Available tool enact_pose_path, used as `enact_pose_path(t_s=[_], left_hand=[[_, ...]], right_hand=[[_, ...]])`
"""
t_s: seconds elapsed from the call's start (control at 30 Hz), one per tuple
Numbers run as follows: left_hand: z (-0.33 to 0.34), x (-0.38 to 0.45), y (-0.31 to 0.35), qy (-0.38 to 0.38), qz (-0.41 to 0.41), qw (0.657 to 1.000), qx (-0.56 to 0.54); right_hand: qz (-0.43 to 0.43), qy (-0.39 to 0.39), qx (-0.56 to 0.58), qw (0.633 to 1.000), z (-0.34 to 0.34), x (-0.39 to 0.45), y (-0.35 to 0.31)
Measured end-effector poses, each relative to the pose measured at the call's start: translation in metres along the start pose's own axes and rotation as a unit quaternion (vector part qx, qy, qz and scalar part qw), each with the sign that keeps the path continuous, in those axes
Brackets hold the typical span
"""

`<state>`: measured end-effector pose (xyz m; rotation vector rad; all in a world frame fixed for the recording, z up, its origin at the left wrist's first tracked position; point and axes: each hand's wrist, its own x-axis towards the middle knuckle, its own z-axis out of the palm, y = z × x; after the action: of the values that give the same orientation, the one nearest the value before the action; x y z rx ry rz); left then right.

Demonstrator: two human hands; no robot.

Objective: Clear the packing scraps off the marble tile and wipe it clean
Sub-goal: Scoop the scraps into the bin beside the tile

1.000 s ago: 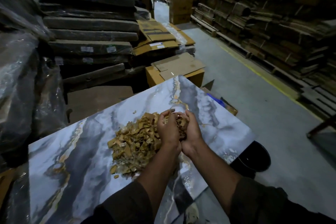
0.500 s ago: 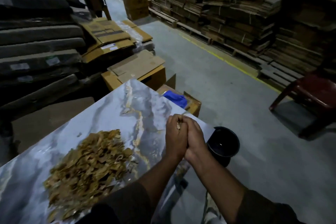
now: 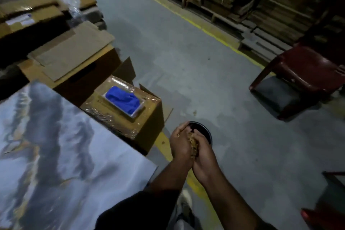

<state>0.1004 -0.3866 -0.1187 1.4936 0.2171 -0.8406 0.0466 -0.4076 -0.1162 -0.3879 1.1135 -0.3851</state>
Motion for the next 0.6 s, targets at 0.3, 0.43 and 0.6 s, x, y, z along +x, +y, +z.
enact_pose_path(t_s=[0.3, 0.43, 0.6], left_hand=[[0.050, 0.154, -0.124, 0.019, -0.118, 0.993, 0.008], [0.060, 0.205, -0.168, 0.051, -0.165, 0.985, -0.015], [0.075, 0.245, -0.201, 0.074, -0.212, 0.974, -0.038]], right_hand=[[0.026, 0.063, -0.040, 0.997, -0.068, 0.210, 0.018], [0.081, 0.081, -0.037, 0.993, -0.088, 0.280, 0.032], [0.125, 0.107, -0.058, 0.985, -0.107, 0.342, 0.035]])
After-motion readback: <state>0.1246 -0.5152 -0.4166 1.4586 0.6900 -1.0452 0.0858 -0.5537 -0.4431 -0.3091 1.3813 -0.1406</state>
